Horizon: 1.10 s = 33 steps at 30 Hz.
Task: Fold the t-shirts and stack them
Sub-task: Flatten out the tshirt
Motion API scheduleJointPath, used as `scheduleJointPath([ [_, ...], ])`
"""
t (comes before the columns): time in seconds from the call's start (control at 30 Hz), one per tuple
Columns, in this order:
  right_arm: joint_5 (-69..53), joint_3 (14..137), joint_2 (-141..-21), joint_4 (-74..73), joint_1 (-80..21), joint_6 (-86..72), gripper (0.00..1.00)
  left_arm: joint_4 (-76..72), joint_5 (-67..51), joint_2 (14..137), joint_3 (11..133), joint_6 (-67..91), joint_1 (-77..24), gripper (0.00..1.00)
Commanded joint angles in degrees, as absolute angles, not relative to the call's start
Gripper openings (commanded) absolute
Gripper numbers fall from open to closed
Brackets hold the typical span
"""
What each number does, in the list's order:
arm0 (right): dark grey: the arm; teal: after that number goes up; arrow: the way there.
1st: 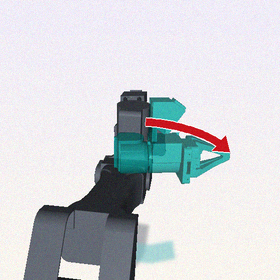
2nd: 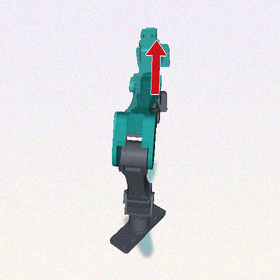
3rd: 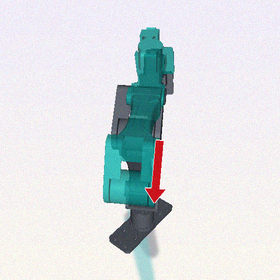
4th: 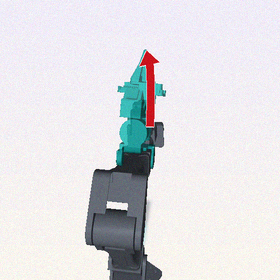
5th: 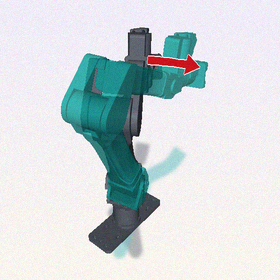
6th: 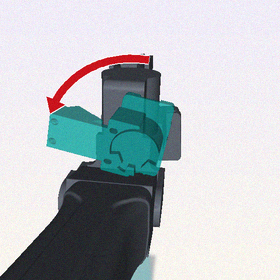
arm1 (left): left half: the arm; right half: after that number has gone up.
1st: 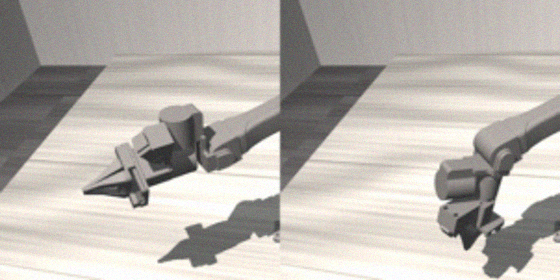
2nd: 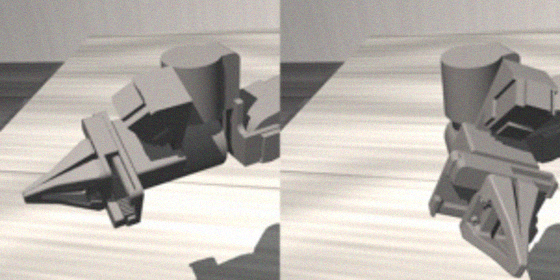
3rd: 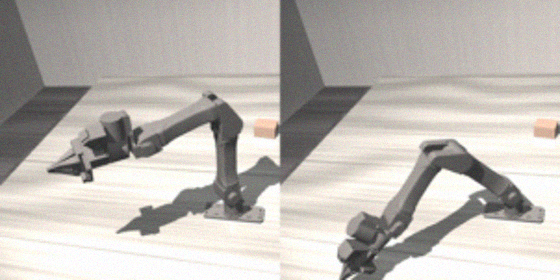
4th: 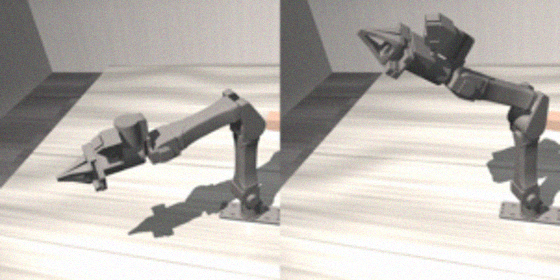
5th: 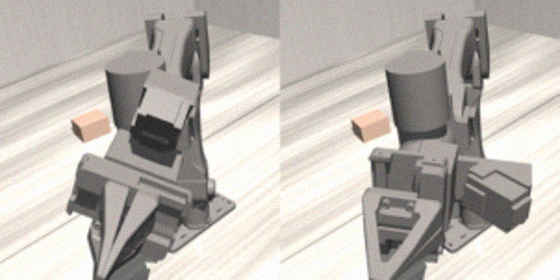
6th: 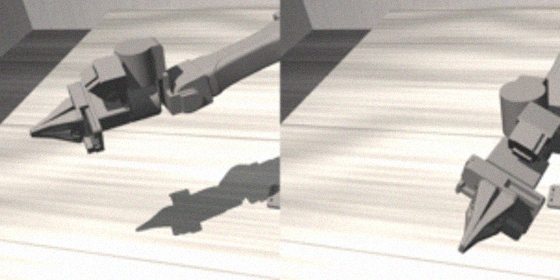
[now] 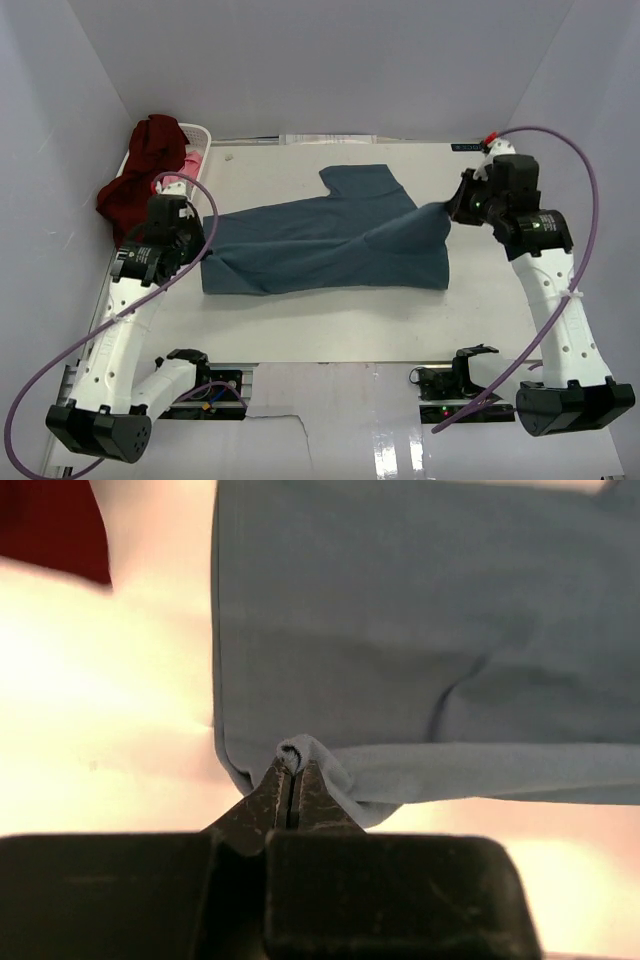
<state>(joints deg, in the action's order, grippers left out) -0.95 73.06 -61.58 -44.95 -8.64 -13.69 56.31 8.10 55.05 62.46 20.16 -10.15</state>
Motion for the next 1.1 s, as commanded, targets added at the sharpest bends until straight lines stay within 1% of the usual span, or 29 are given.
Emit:
scheduleJointPath([
  [0.0, -3.51, 85.74, -62.57, -41.4, -8.44, -13.45, 0.08, 48.79, 10.81, 51.95, 69.5, 18.28, -9.23, 0.0],
  [0.1, -5.44, 92.52, -62.58, -39.91, -8.44, -11.17, 0.08, 42.22, 7.66, 51.16, 71.71, 17.14, -9.23, 0.0],
  [0.2, -7.03, 94.74, -59.69, -37.8, -8.35, -10.46, 0.08, 35.01, 2.38, 48.79, 71.11, 16.26, -9.23, 0.0],
  [0.3, -6.42, 96.15, -56.27, -36.04, -8.44, -9.84, 0.08, 27.63, -0.26, 43.61, 68.12, 16.7, -9.14, 0.0],
  [0.33, -6.85, 97.54, -55.64, -35.95, -8.35, -9.67, 0.08, 25.6, -2.79, 40.72, 66.64, 16.7, -9.23, 0.0],
  [0.43, -10.96, 101.84, -53.36, -36.39, -8.44, -9.93, 0.08, 19.1, -8.85, 36.58, 66.18, 17.14, -9.23, 0.0],
  [0.53, -13.96, 104.76, -50.99, -35.08, -8.44, -10.2, 0.08, 15.48, -11.51, 33.59, 66.53, 17.23, -9.32, 0.0],
  [0.57, -13.89, 104.85, -48.37, -32.37, -8.44, -9.67, 0.08, 13.12, -11.6, 31.31, 66.45, 17.23, -9.23, 0.0],
  [0.77, -9.15, 102.92, -35.45, -20.32, -8.44, -5.81, 0.08, 9.06, -4.15, 23.74, 66.89, 16.0, -10.8, 0.0],
  [0.83, -5.04, 103.01, -32.1, -16.62, -8.44, -4.58, 0.08, 8.27, 2.6, 20.4, 66.62, 14.86, -12.12, 0.0],
  [0.87, -3.44, 103.44, -31.12, -15.65, -8.44, -3.87, 0.08, 7.39, 4.72, 18.39, 66.53, 14.07, -14.04, 0.0],
  [0.9, 1.44, 104.14, -30.59, -14.6, -8.61, -3.17, 0.08, 6.95, 9.18, 17.59, 66.62, 13.19, -15.37, 0.0],
  [0.93, 3.84, 105.37, -30.41, -14.85, -8.96, -2.73, 0.08, 6.6, 11.66, 16.8, 66.8, 10.57, -16.86, 0.0],
  [1.03, 9.4, 109.76, -32.42, -17.57, -12.12, -0.88, 0.08, 5.54, 19.74, 15.73, 67.41, 4.25, -24.67, 0.0],
  [1.07, 9.84, 110.56, -33.04, -18.71, -13.17, -0.53, 0.08, 5.89, 21.43, 15.65, 67.76, 3.26, -29.66, 0.0],
])
